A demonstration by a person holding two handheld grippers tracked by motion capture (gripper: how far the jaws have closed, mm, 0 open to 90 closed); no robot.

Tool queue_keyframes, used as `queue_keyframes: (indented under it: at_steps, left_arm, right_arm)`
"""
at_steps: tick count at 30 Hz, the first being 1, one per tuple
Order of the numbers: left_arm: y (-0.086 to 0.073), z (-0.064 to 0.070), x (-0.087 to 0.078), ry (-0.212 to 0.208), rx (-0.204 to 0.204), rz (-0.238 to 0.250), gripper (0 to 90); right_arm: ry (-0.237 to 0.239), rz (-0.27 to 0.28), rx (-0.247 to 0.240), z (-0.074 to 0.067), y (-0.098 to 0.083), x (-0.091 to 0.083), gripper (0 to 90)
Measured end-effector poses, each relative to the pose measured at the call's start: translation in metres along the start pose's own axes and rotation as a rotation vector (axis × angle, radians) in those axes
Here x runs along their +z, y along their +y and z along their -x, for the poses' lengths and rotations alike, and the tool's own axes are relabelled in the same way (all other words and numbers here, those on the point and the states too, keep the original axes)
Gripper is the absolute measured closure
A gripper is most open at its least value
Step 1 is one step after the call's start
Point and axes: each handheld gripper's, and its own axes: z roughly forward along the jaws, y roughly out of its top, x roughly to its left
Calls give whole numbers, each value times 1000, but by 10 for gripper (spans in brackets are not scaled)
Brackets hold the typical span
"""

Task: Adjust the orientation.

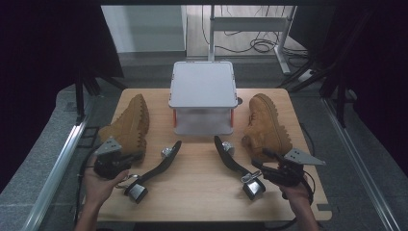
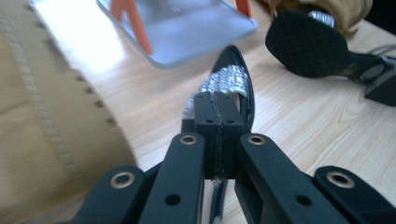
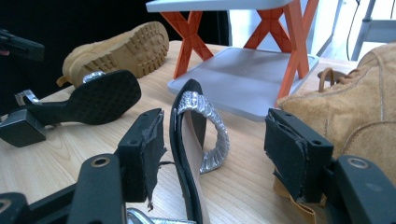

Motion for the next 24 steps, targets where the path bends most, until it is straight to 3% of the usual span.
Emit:
queue_keyframes:
  at_steps: [2, 7, 10, 18, 24]
  left_arm:
    - [0, -1, 10, -4, -6, -25, 898]
    - [0, -1, 17, -40, -21, -34, 899]
    - [0, 2, 25, -58, -24, -46, 898]
    - [-4, 2, 37, -67, -39, -35, 898]
    - [-9, 0, 44, -62, -44, -81, 898]
  right_arm:
    - [-7, -17, 2, 0, -2, 3, 378]
    - [-41, -44, 9, -1, -6, 6, 376]
    - [-54, -43, 39, -3, -8, 5, 376]
    - [-77, -41, 52, -5, -9, 4, 373]
    - [-96, -50, 65, -3, -11, 8, 373]
